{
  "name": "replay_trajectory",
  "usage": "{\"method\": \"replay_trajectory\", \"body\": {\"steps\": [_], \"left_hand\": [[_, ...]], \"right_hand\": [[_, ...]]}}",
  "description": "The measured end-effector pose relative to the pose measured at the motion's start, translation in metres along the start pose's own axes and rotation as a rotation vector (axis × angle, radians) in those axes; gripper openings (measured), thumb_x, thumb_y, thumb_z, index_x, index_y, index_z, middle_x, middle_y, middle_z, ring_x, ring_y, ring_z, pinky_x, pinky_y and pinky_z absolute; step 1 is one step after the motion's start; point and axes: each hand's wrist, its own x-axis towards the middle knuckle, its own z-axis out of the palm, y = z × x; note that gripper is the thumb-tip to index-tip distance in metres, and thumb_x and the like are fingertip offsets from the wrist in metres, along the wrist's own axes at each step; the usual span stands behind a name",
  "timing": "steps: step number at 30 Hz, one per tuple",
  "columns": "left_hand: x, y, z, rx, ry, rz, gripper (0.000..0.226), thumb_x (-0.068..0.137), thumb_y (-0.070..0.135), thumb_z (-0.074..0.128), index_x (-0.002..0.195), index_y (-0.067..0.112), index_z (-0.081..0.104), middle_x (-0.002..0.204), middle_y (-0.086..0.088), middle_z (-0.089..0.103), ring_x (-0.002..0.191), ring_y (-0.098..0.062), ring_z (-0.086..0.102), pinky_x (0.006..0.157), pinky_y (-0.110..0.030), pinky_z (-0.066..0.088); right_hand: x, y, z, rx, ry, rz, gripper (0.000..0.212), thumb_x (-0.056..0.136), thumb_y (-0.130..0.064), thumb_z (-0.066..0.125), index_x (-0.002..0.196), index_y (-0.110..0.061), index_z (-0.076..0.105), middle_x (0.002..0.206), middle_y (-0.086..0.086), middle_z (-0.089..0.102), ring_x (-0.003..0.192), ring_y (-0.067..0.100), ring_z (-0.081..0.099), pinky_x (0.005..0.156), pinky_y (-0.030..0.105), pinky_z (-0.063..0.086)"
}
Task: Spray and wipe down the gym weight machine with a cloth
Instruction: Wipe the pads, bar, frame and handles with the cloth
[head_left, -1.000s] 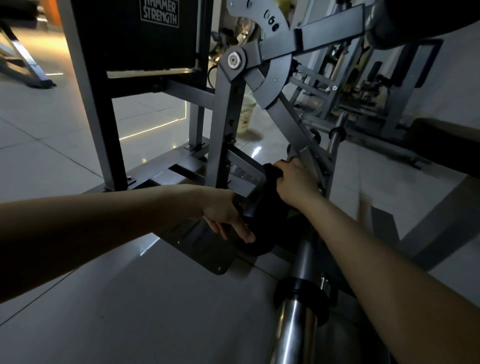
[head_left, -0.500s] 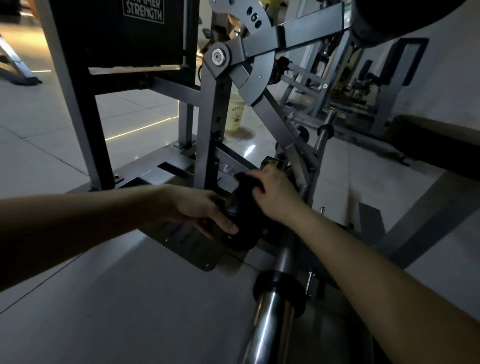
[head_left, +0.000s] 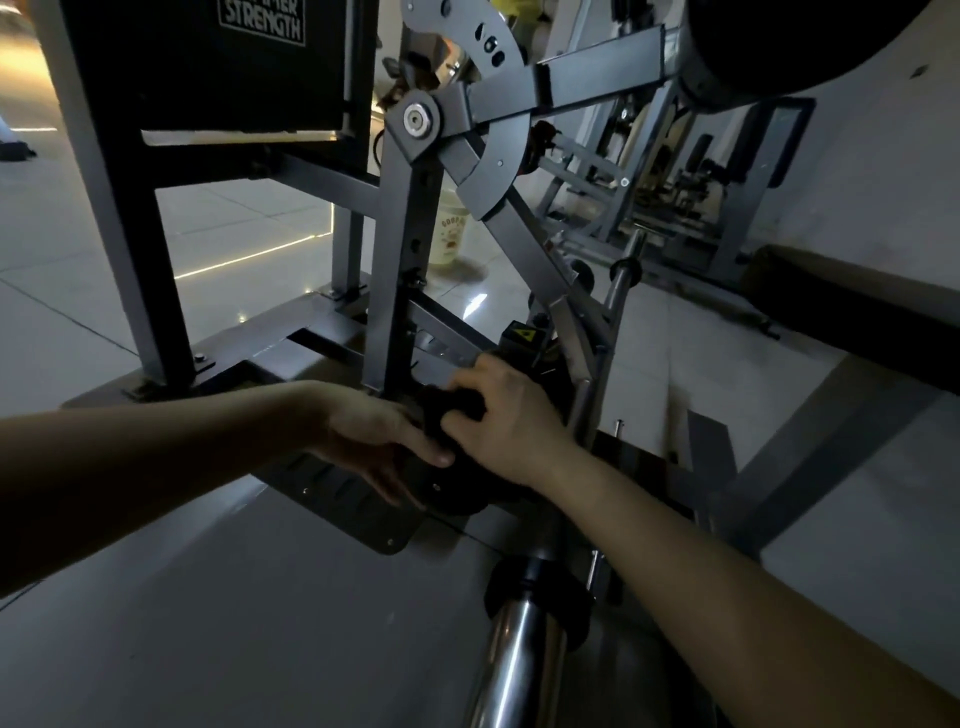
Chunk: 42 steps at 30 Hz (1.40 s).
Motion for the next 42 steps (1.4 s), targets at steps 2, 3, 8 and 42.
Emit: {"method": "replay_trajectory", "body": {"steps": [2, 3, 8, 42], "left_hand": [[0.002, -0.002, 0.003, -0.06, -0.011, 0.058, 0.054, 0.088, 0.011, 0.07, 0.139, 0.021, 0.055, 0.132, -0.003, 0.069, 0.124, -0.026, 0.064, 0.109, -0.053, 0.047], [0.002, 0.0, 0.005, -0.048, -0.005, 0.06, 0.051, 0.089, 0.011, 0.07, 0.137, 0.02, 0.056, 0.131, -0.003, 0.069, 0.123, -0.024, 0.065, 0.109, -0.053, 0.048], [-0.007, 0.02, 0.015, 0.11, 0.149, 0.015, 0.032, 0.085, 0.013, 0.079, 0.115, 0.011, 0.07, 0.113, -0.008, 0.076, 0.109, -0.026, 0.072, 0.103, -0.05, 0.053], [-0.011, -0.002, 0.017, 0.413, 0.455, 0.173, 0.079, 0.067, 0.048, 0.092, 0.133, 0.028, 0.055, 0.123, 0.01, 0.062, 0.107, -0.012, 0.061, 0.093, -0.03, 0.051]], "right_hand": [[0.0, 0.0, 0.002, 0.038, -0.033, -0.028, 0.028, 0.092, -0.024, 0.064, 0.119, -0.019, 0.067, 0.107, -0.005, 0.046, 0.106, 0.019, 0.055, 0.091, 0.035, 0.048], [0.001, 0.003, 0.003, 0.039, -0.031, -0.03, 0.032, 0.092, -0.022, 0.063, 0.123, -0.02, 0.066, 0.108, -0.005, 0.045, 0.109, 0.02, 0.054, 0.094, 0.035, 0.048], [0.021, 0.028, 0.002, -0.078, 0.023, 0.059, 0.041, 0.096, -0.017, 0.057, 0.137, -0.025, 0.059, 0.127, 0.009, 0.048, 0.124, 0.028, 0.047, 0.104, 0.044, 0.046], [0.042, 0.039, 0.004, -0.171, 0.04, 0.129, 0.026, 0.094, -0.027, 0.054, 0.117, -0.018, 0.062, 0.115, 0.007, 0.058, 0.105, 0.027, 0.058, 0.085, 0.037, 0.048]]}}
